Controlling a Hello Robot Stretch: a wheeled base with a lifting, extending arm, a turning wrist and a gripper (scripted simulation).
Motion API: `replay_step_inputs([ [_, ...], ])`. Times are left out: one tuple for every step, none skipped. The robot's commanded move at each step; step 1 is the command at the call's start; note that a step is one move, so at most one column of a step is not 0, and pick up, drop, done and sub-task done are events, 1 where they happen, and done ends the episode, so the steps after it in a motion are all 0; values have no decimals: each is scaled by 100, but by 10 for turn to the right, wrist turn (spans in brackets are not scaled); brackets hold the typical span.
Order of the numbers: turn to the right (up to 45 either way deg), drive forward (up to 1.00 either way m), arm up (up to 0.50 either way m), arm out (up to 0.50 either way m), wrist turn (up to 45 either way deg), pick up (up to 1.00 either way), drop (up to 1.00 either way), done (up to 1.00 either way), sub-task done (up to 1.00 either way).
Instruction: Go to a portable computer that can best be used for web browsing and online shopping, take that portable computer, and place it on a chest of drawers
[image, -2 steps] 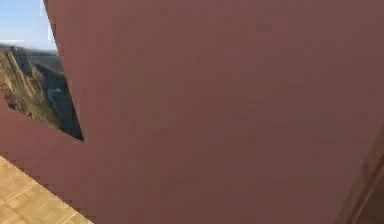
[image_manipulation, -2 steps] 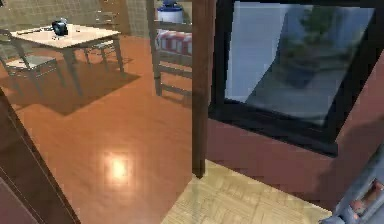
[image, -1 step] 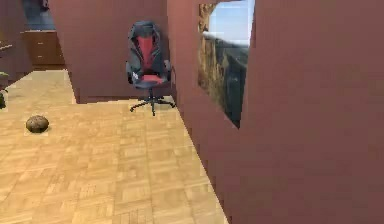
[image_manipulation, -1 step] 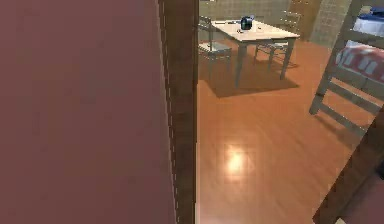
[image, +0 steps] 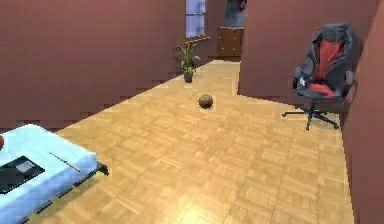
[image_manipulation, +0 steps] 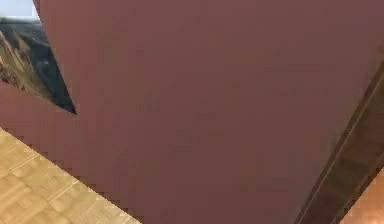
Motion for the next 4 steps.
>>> replay_step_inputs([
  [-450, 0, 0, 0, 0, 0, 0, 0, 0],
  [-150, 0, 0, 0, 0, 0, 0, 0, 0],
  [0, 5, 0, 0, 0, 0, 0, 0, 0],
  [0, 85, 0, 0, 0, 0, 0, 0, 0],
])
